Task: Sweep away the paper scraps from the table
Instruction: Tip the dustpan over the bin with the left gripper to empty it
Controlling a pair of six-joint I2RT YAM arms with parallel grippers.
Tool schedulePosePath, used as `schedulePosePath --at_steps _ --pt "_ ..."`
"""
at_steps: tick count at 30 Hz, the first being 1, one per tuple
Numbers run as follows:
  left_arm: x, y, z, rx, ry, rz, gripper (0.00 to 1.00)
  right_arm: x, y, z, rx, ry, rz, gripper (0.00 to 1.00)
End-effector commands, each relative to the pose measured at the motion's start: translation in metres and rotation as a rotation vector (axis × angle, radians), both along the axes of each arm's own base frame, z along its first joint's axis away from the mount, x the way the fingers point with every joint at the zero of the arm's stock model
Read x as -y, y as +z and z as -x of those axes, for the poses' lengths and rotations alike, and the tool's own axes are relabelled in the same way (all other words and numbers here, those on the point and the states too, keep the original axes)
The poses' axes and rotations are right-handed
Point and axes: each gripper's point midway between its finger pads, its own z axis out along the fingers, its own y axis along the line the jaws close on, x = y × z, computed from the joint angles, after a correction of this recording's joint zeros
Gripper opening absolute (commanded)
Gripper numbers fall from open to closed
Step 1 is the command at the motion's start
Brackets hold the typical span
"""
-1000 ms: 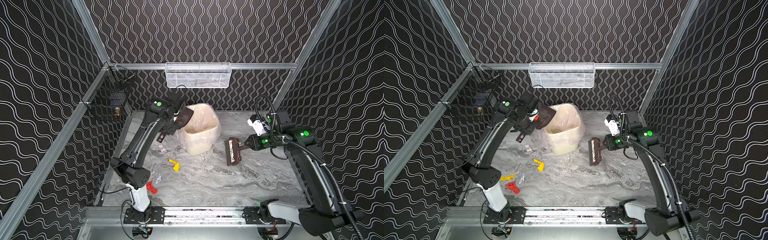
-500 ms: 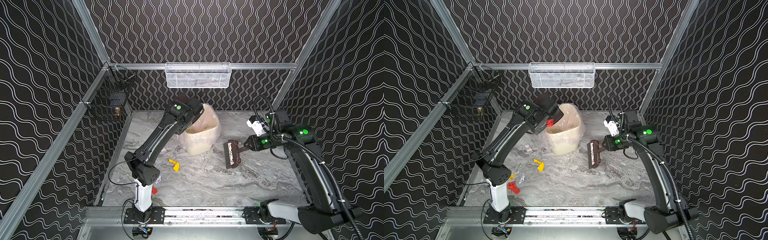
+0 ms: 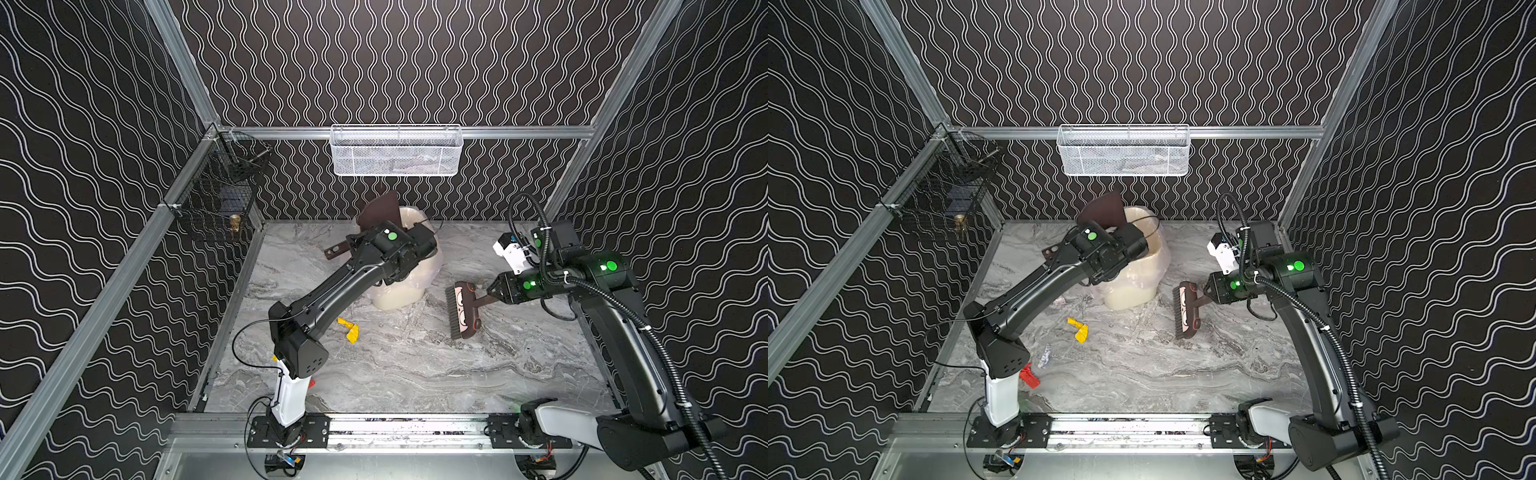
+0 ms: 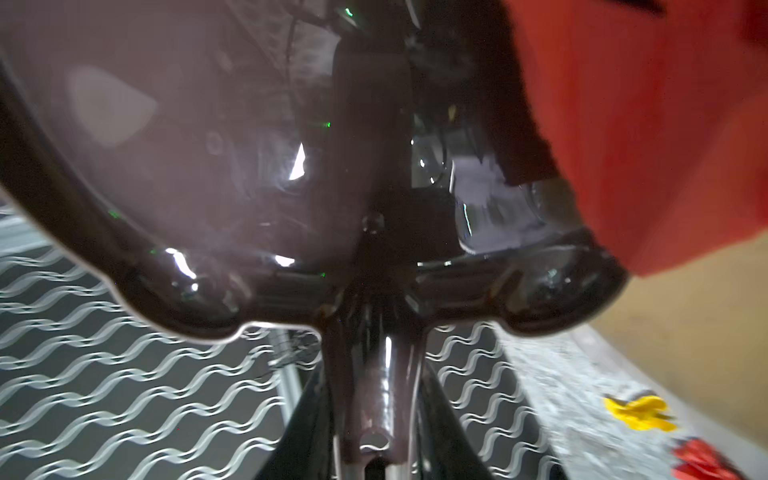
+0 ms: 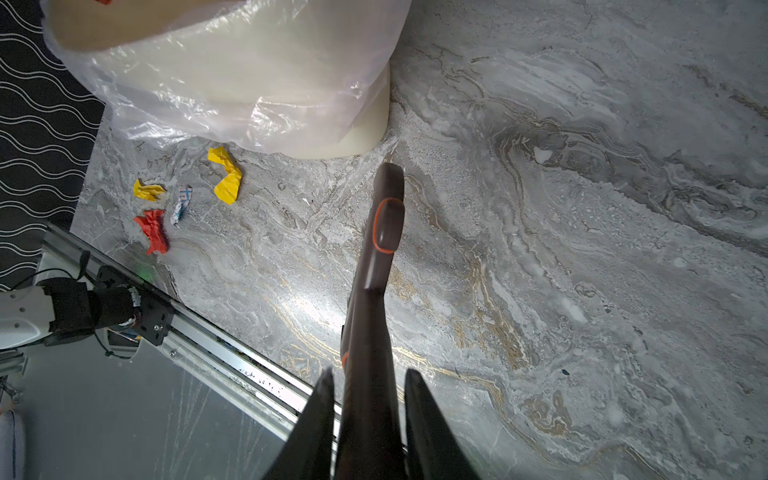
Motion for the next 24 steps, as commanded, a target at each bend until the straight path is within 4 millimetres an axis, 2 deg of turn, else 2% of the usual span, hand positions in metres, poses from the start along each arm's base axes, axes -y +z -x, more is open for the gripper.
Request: schedulePosePath --at_steps 1,8,16,19,24 --pt "-0.008 0.019 0.007 0.036 -0.015 -0.157 0.00 0.000 0.002 0.000 0.012 -0.011 -0.012 0.00" --pt "0.004 0.021 0.019 0.055 -0.076 -0.259 0.00 0.000 0.001 0.003 0.023 -0.010 -0.015 0.00" --pt "0.009 0.021 0.020 0.060 -0.081 -0.219 0.00 0.002 -0.001 0.009 0.032 -0.013 -0.018 0.00" --pt "0.011 0.027 0.021 0.080 -0.075 -0.154 0.00 0.000 -0.004 0.012 0.028 -0.005 -0.031 0.00" --pt "0.011 0.042 0.031 0.117 -0.057 0.100 0.00 -0.015 -0.009 0.020 0.016 0.029 -0.132 0.00"
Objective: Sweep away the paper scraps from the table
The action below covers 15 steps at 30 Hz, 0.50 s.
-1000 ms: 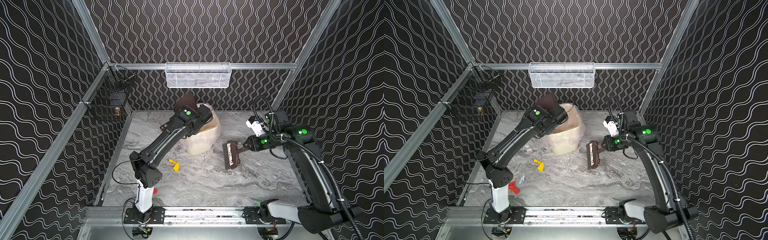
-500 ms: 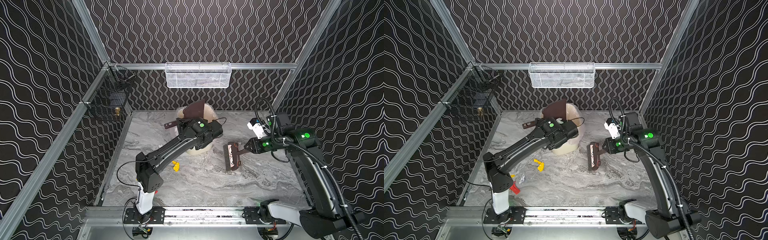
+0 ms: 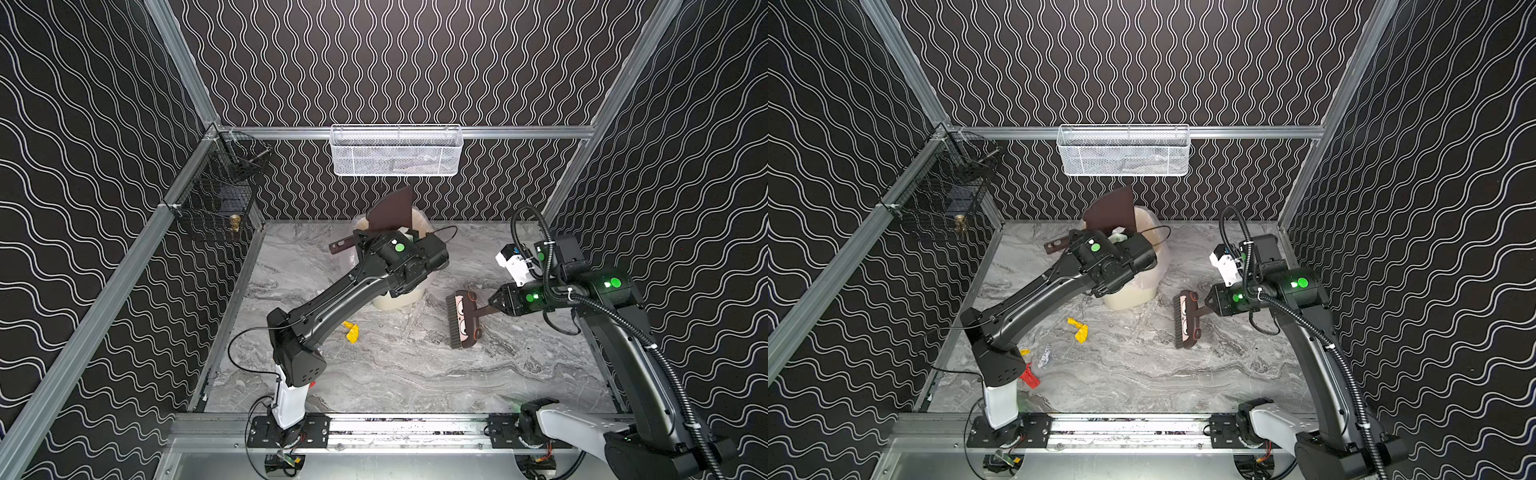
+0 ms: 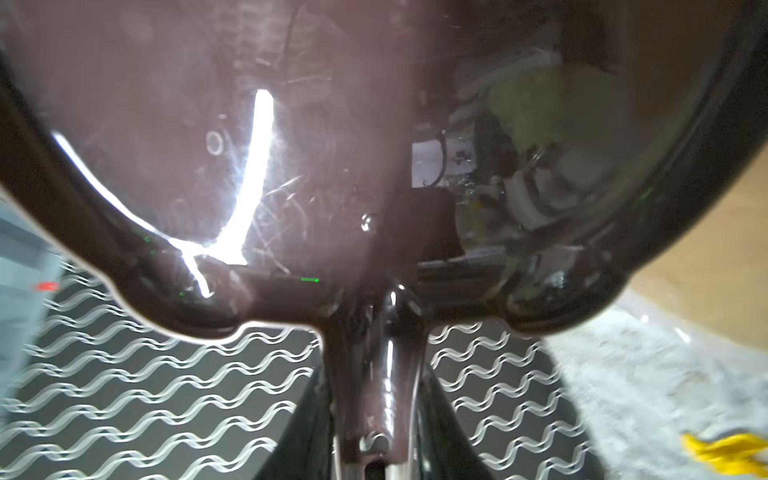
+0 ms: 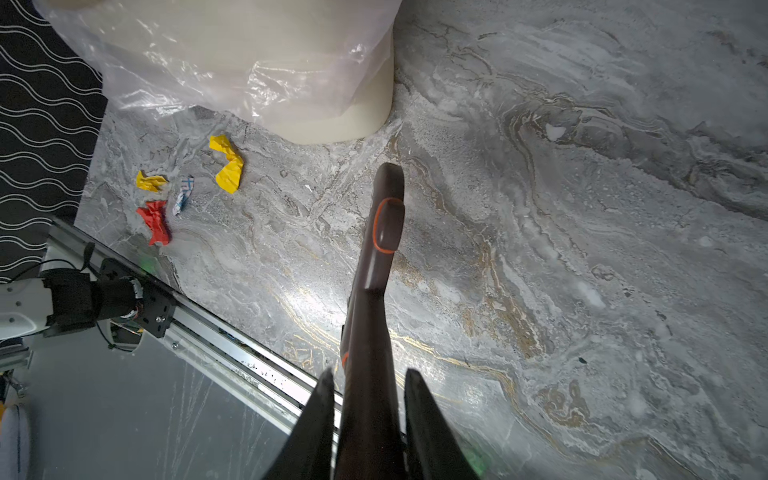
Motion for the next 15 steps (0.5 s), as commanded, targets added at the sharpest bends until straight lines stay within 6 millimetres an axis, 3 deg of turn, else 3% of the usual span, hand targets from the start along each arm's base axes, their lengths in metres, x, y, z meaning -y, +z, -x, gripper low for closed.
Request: schedulePosePath --at_steps 1,6,15 --pt "-0.009 0.005 0.014 -0.021 0.009 0.152 0.00 -0.019 0.007 0.001 0.026 0.039 -0.124 0.00" --pt "-0.014 0.007 0.033 -0.042 0.017 0.390 0.00 -0.041 0.004 0.013 0.011 0.077 -0.295 0.00" --pt "-0.022 -0.009 0.072 -0.132 0.034 0.740 0.00 -0.082 0.000 0.030 -0.006 0.100 -0.535 0.00"
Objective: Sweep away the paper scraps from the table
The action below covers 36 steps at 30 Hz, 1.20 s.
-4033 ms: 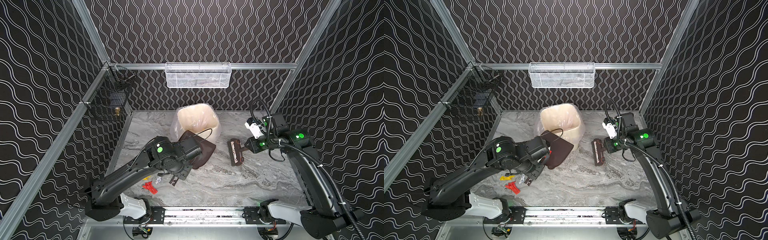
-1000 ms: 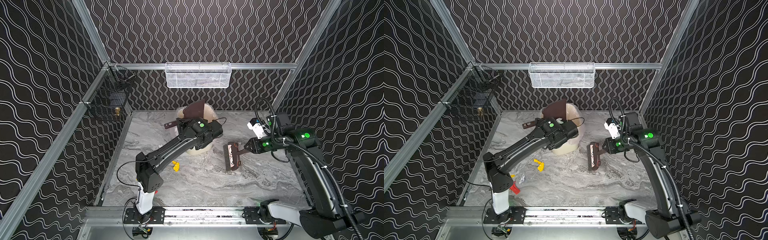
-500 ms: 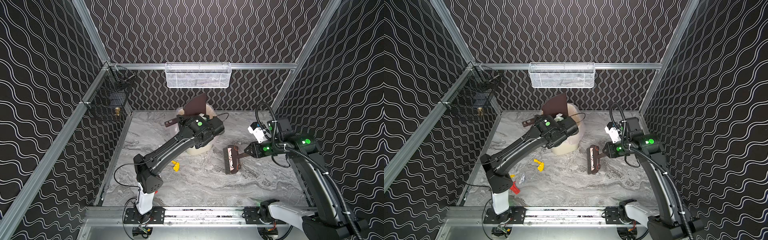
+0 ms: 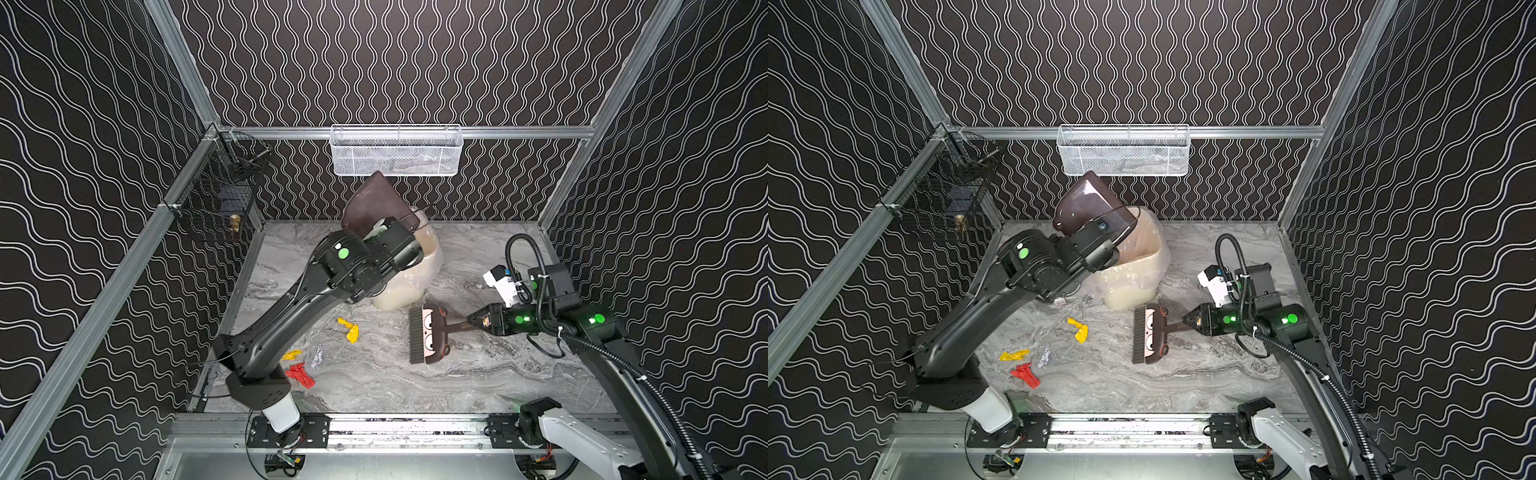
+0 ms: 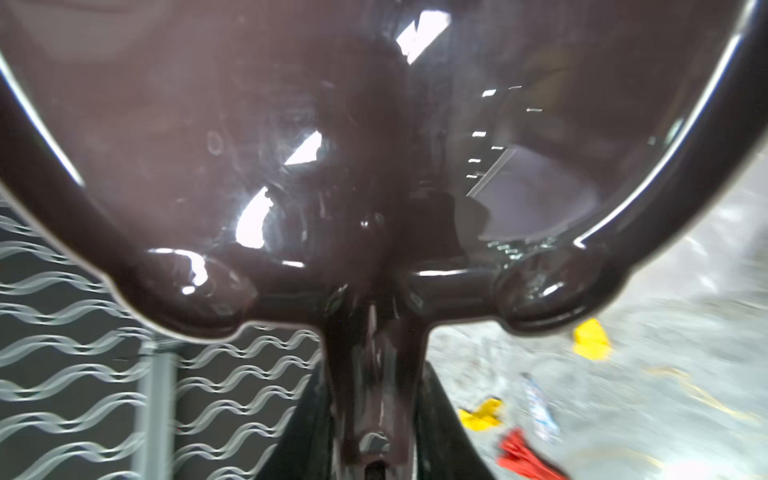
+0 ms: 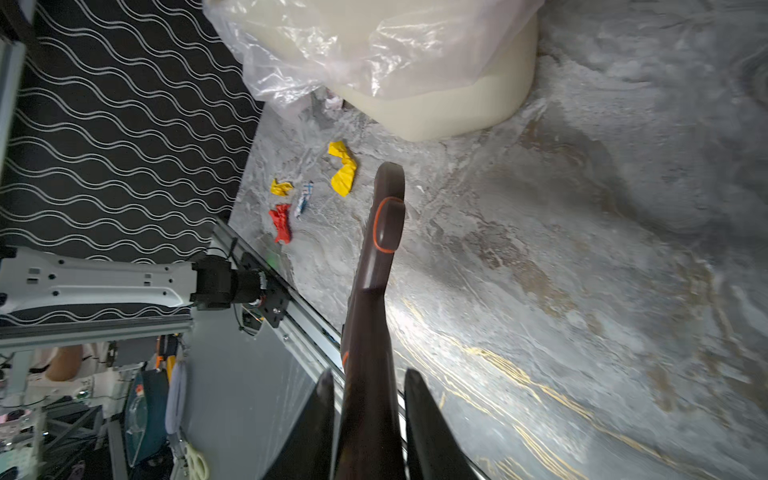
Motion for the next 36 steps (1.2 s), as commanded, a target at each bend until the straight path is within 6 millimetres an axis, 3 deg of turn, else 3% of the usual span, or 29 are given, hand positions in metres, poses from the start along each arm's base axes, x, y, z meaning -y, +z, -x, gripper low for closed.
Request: schedulePosePath --at_steps 1,9,21,30,33,36 --pt "0.001 -0.012 0.018 -0.064 0.000 0.152 0.00 -0.029 0.014 -0.004 0.032 0.006 -0.150 0.00" --pt "-0.010 -0.022 0.043 -0.110 -0.037 0.266 0.00 -0.099 -0.002 0.015 0.059 0.032 -0.187 0.00" --pt "-0.018 -0.041 0.064 -0.172 -0.077 0.327 0.00 -0.185 -0.028 0.002 0.121 0.020 -0.209 0.00" --pt "-0.022 -0.052 0.077 -0.215 -0.086 0.353 0.00 -0.211 -0.065 -0.023 0.070 -0.045 -0.137 0.00" --pt "-0.022 -0.054 0.077 -0.223 -0.087 0.351 0.00 -0.208 -0.073 -0.033 0.046 -0.081 -0.110 0.00" --pt "-0.022 -0.055 0.078 -0.225 -0.085 0.353 0.00 -0.192 -0.088 -0.036 -0.019 -0.130 -0.099 0.00"
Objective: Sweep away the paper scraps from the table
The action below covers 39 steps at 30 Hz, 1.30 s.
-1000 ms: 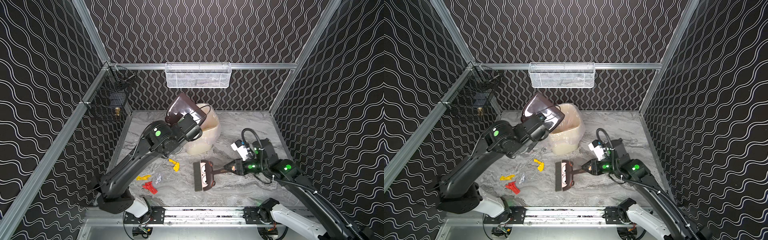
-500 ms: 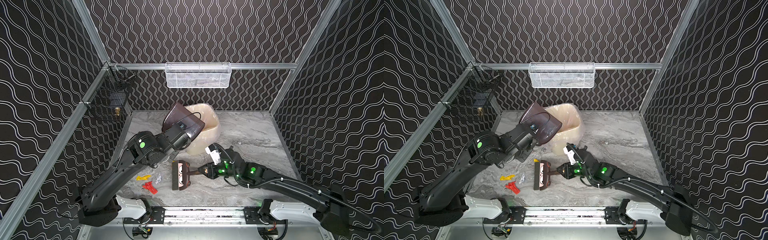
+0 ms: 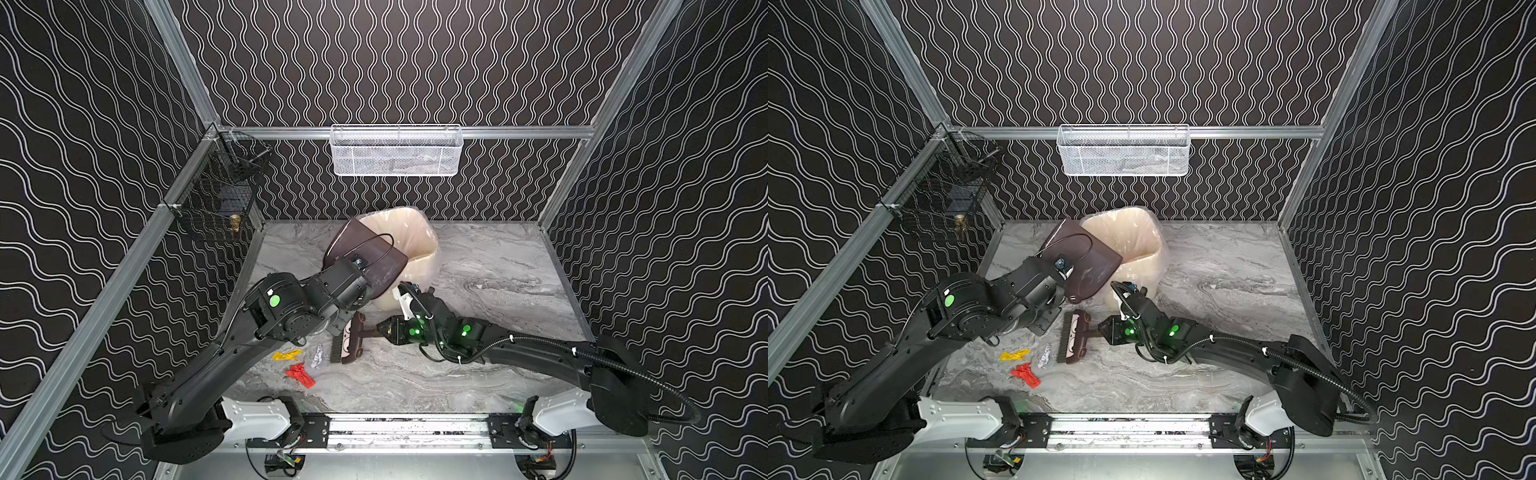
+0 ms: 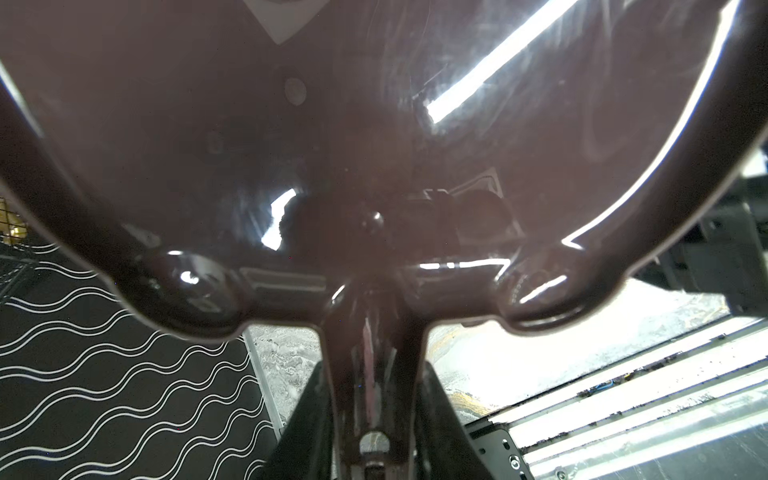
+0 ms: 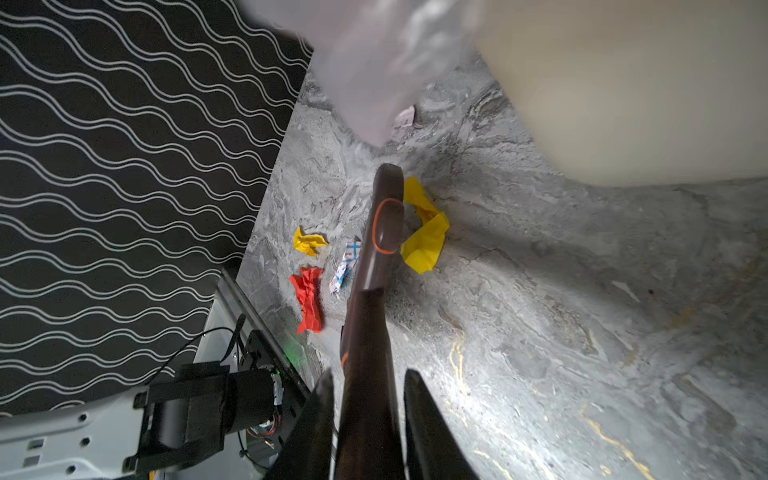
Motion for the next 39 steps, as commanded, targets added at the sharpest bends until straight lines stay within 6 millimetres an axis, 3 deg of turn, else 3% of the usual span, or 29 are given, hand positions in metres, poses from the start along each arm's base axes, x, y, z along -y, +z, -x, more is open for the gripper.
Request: schedulePosePath --at_steps 1,8,13,15,17,21,25,29,32,39 --pt "0.003 0.001 -0.001 0.006 0.012 0.031 0.00 0.012 -0.001 -0.008 -0.056 -0.075 -0.038 0.00" --pt "0.005 -0.005 0.001 -0.016 0.007 0.031 0.00 0.061 -0.016 0.015 -0.157 -0.095 0.027 0.00" --pt "0.008 -0.006 0.004 -0.034 -0.007 0.039 0.00 0.118 -0.030 0.041 -0.238 -0.152 0.148 0.00" --pt "0.010 -0.006 0.005 -0.044 -0.020 0.045 0.00 0.143 -0.027 0.046 -0.242 -0.192 0.175 0.00" --pt "0.013 -0.006 0.007 -0.057 -0.035 0.056 0.00 0.153 -0.011 0.045 -0.202 -0.207 0.149 0.00" --pt "0.022 -0.006 0.013 -0.093 -0.080 0.086 0.00 0.144 0.034 0.041 -0.120 -0.160 0.074 0.00" --pt "0.032 -0.008 0.021 -0.130 -0.133 0.104 0.00 0.118 0.056 0.042 -0.110 -0.040 0.045 0.00" --pt "0.043 -0.015 0.031 -0.185 -0.179 0.117 0.00 0.102 0.048 0.031 -0.087 -0.003 0.072 0.00" --pt "0.051 -0.026 0.043 -0.234 -0.208 0.117 0.00 0.102 0.032 0.019 -0.082 0.002 0.125 0.00" --pt "0.066 -0.053 0.078 -0.363 -0.282 0.106 0.00 0.139 0.003 0.011 -0.159 -0.005 0.251 0.00"
